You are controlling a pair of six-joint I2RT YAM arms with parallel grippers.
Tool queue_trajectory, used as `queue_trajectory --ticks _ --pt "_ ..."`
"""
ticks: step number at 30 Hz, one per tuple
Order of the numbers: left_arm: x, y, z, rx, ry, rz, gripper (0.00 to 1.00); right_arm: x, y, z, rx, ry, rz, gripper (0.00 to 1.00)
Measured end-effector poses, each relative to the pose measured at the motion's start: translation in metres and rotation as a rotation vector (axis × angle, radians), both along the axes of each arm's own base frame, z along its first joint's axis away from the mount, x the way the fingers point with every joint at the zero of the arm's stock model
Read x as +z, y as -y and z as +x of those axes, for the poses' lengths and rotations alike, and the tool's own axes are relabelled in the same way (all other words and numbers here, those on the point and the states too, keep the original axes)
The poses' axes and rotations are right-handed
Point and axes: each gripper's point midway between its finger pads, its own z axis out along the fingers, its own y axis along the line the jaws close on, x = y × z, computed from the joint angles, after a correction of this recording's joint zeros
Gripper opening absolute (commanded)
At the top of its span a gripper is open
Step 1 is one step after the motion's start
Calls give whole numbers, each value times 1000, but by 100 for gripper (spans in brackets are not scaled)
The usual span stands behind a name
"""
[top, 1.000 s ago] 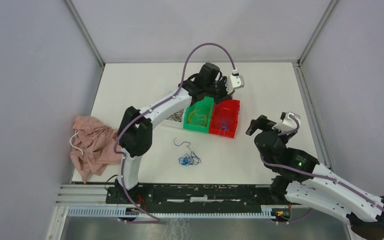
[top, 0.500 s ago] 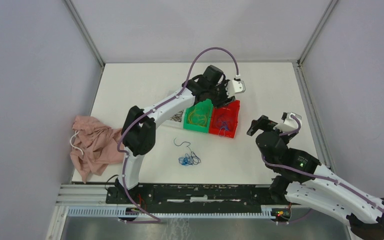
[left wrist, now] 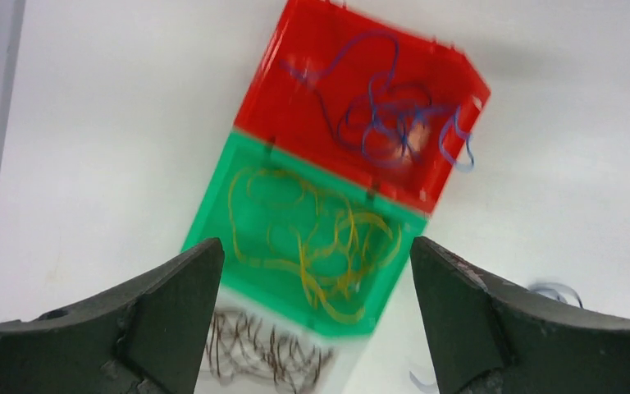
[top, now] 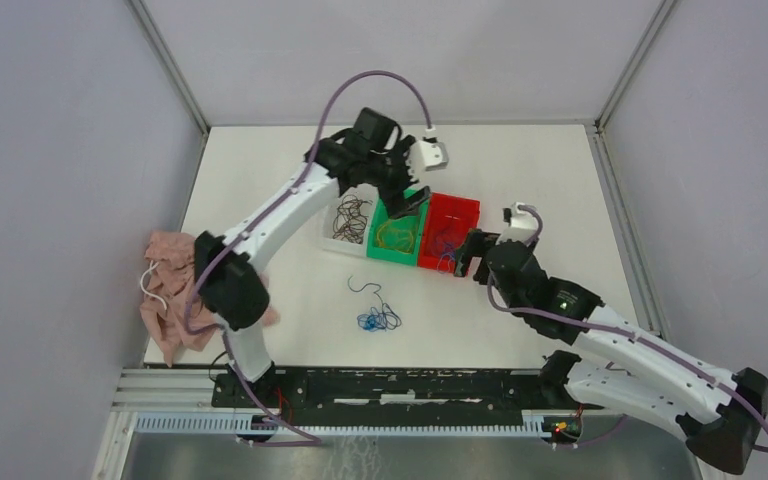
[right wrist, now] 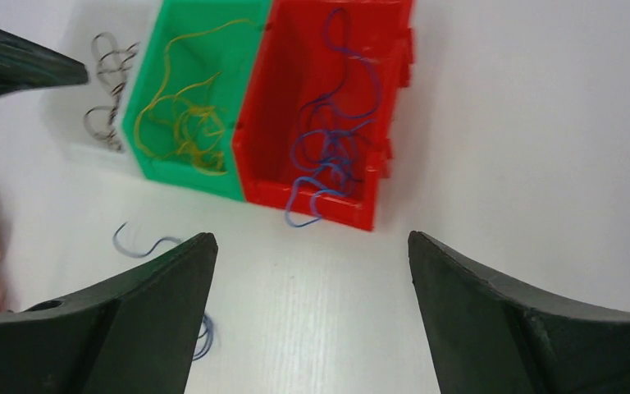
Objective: Untangle the cables
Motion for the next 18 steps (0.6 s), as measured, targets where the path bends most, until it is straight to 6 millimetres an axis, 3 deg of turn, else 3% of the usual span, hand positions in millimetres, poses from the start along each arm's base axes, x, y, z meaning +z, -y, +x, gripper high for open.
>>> queue_trajectory --ticks 4,7,12,15,18 --pt "23 -71 -23 43 7 -6 88 -12 -57 -3 250 -62 47 79" --pt "21 -112 -51 52 7 -4 85 -31 -95 -9 416 -131 69 73" --pt "-22 -141 -111 -29 -64 31 82 -77 -146 -26 628 -283 96 69" --pt "-46 -153 -130 -55 -111 48 82 -106 -171 -41 726 -365 84 70" --pt "-57 -163 -138 -57 -121 55 81 -122 -192 -50 799 -410 77 67"
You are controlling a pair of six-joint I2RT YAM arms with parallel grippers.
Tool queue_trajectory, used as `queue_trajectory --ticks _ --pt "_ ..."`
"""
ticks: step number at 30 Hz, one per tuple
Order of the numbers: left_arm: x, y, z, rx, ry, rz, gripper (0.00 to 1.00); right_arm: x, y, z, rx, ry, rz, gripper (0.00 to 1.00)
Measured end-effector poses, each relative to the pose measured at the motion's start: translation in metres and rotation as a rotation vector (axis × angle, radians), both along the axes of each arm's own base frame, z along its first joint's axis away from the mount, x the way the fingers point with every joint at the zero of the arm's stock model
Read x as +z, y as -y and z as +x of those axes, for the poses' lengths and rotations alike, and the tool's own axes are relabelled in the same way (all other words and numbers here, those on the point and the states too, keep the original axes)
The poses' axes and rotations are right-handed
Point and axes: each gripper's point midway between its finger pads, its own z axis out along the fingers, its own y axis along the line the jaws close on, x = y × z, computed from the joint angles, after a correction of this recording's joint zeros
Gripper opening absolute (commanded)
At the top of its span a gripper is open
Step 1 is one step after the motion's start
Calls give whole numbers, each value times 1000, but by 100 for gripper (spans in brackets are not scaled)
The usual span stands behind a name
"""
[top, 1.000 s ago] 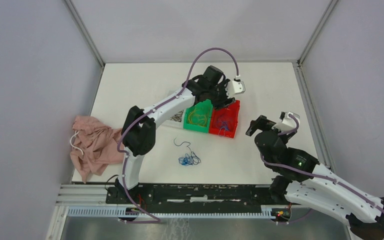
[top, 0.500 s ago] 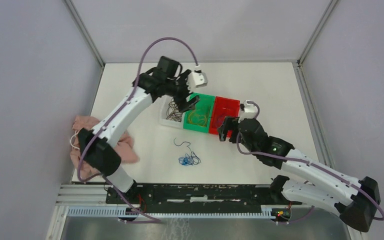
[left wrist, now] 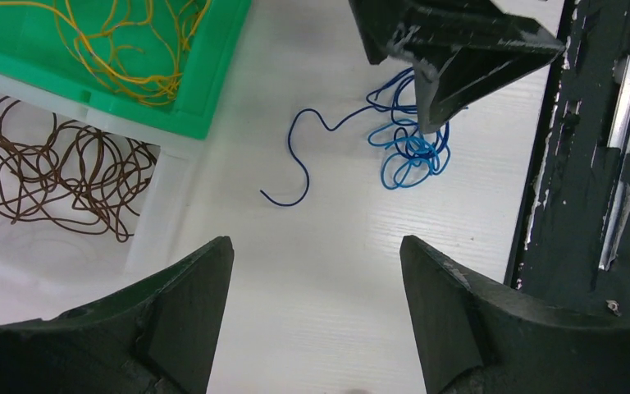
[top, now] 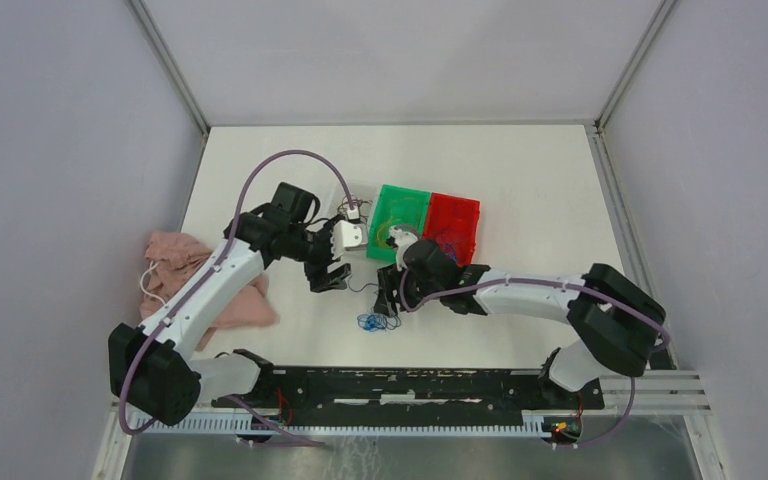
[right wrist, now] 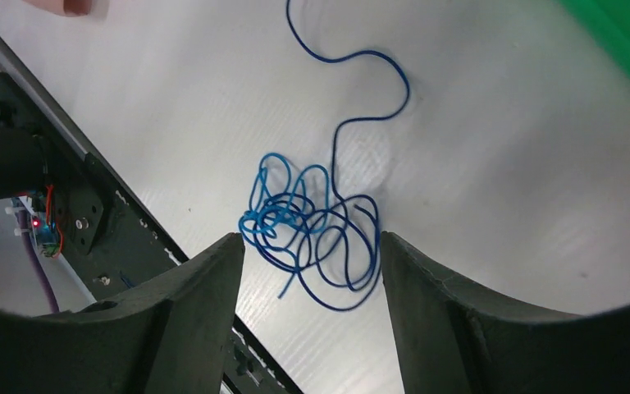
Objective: Untangle the cables
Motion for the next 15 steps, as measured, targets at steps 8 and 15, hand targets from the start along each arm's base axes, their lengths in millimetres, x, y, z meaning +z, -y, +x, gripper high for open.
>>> queue_trajectory --ticks 8,15 --pt "2 -8 -12 -52 88 -25 81 -18 -31 16 60 21 -24 9" --pt "-7 -12 -18 -93 172 -34 81 -16 -35 20 85 54 -30 0"
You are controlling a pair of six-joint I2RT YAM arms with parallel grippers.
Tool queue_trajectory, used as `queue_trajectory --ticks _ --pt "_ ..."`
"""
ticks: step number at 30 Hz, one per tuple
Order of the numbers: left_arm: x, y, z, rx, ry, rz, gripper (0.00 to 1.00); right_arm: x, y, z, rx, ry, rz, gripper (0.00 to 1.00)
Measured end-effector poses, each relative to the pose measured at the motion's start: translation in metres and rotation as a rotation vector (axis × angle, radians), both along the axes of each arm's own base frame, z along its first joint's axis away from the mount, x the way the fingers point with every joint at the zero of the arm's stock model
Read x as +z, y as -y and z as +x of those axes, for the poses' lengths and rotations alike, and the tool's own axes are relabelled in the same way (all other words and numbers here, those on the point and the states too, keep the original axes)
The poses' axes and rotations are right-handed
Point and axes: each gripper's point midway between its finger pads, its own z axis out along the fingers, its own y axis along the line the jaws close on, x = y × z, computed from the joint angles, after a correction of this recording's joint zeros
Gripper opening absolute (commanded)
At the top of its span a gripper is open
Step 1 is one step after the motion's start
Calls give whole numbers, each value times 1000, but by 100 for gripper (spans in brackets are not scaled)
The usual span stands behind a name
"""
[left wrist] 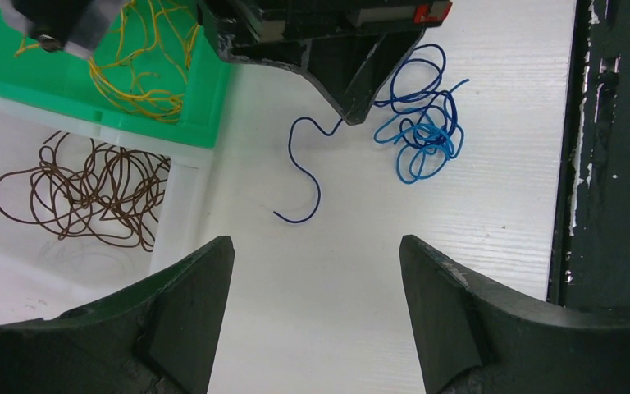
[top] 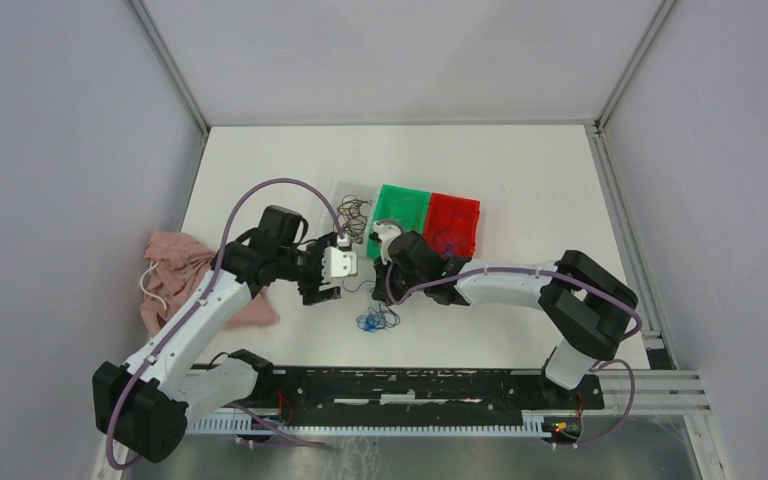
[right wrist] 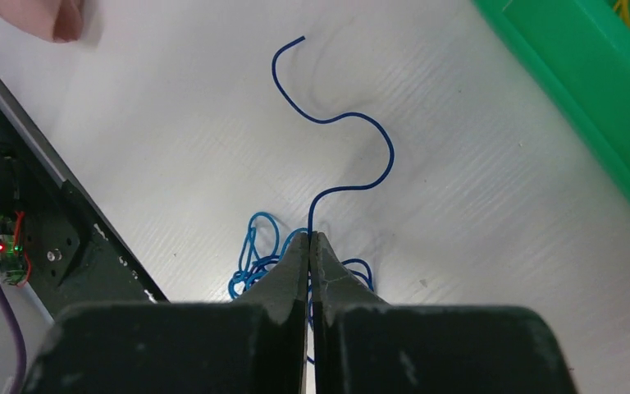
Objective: Untangle the cables
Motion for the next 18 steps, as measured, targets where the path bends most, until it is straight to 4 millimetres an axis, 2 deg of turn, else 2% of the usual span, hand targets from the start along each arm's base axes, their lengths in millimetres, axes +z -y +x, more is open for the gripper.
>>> queue_trajectory --ticks 3,7,10,13,18 --pt "-5 1 -2 -30 40 -12 81 14 0 -1 14 22 22 0" --pt "-7 6 -3 -67 102 -55 80 55 -6 -5 54 61 117 0" --pt "-1 11 -2 -102 178 -89 78 88 -15 -9 96 82 195 0" --pt "9 17 -1 -148 268 -117 74 110 -24 -13 131 89 253 0" --pt "19 20 4 -194 389 -128 69 125 -32 -22 174 59 311 0"
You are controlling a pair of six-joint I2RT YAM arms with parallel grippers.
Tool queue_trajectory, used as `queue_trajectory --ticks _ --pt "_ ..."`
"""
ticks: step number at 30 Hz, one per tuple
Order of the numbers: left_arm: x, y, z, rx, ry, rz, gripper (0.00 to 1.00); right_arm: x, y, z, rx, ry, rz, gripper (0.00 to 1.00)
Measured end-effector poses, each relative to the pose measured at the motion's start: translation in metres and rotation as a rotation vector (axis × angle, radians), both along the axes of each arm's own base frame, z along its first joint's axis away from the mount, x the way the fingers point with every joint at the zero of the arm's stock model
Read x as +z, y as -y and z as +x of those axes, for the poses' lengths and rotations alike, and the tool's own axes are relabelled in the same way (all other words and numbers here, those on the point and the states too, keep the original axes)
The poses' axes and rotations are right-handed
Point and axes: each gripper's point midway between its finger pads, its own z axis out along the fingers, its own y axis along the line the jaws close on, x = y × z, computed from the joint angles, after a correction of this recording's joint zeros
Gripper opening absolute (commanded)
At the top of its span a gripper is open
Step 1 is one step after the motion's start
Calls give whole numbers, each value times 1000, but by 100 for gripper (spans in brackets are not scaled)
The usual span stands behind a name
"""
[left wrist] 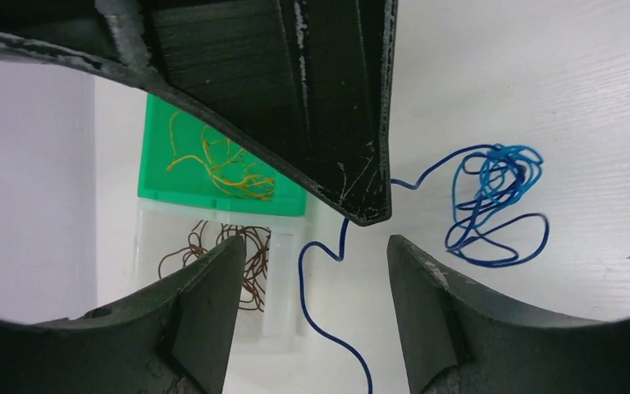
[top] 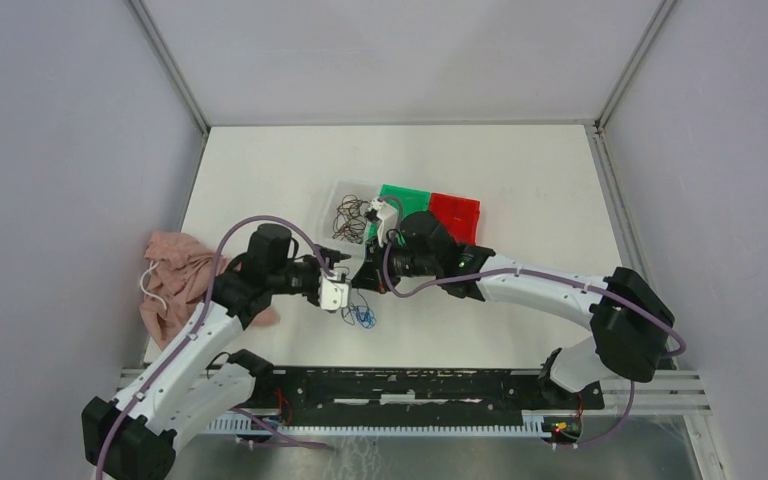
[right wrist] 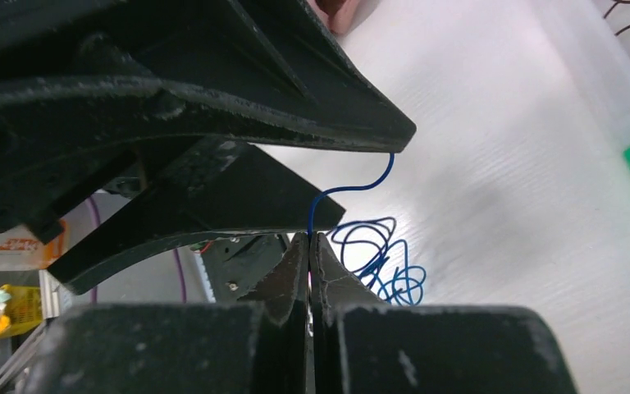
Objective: Untangle the cables
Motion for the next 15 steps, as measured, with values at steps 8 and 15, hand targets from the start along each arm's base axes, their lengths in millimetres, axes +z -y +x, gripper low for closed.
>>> queue_trajectory --ticks 8,15 --pt "0 -1 -1 -23 55 6 36 9 -5 -10 37 -47 46 0" --pt "4 1 2 -29 77 -3 32 18 -8 -10 28 -60 80 0"
